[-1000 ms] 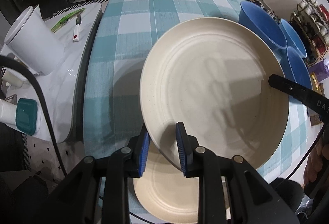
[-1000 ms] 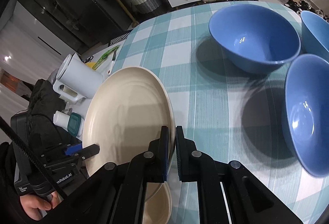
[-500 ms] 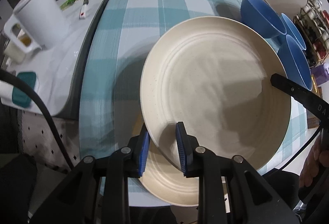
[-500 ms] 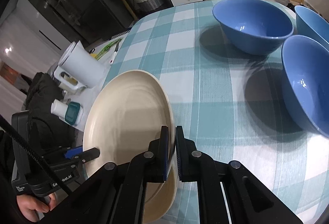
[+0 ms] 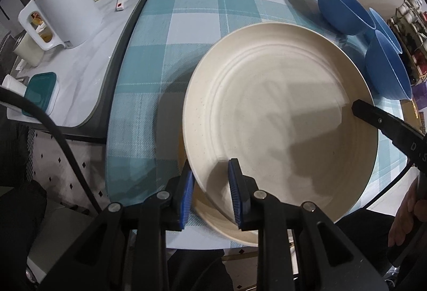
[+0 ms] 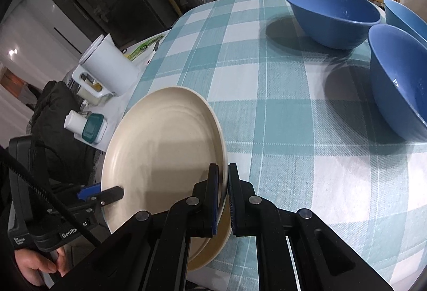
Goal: Organize plates and bowls
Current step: 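Lower the cream plate with both tools onto the plate stack, then grip the cream plate stack rim with both tools and lift it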
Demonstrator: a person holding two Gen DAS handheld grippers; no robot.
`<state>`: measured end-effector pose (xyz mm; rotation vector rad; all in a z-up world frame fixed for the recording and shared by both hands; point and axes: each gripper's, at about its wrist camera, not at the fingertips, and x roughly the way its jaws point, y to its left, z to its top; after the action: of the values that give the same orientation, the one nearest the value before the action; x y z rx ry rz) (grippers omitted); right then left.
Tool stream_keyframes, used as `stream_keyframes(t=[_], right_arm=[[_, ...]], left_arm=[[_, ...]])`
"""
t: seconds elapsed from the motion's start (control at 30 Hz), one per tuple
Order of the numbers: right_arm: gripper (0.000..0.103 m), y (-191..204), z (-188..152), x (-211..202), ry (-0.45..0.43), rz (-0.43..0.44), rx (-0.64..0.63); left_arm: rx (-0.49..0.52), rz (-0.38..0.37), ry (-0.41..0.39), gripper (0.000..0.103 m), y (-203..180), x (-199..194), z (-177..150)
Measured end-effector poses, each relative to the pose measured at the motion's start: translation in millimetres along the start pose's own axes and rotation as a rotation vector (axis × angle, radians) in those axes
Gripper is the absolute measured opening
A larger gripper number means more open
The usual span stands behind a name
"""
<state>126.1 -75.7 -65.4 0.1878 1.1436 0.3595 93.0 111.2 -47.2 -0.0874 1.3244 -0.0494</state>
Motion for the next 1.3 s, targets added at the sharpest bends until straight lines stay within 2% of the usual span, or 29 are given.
stream_keyframes(t=[0.47,0.77,1.03,1.3], right_arm=[[0.007,-4,-17,3,0.011,-0.003,-0.007],[0.010,11,-31,6,0.018,-0.109,-0.128],[0.011,18,-39,12,0.001,-0.155,-0.180],[0.011,18,-40,14,-0.009,-0.164,-0.177]], left_arm=[[0.031,0.022,-0.003,0.023,-6,-1,-12],[0.044,0.029,-0.009,0.023,-7,-3,-19],[0.090,0.112,-0.017,0.023,-14,-3,-28],[0.084,0.114,-0.045,0.023,-12,-6,-28]])
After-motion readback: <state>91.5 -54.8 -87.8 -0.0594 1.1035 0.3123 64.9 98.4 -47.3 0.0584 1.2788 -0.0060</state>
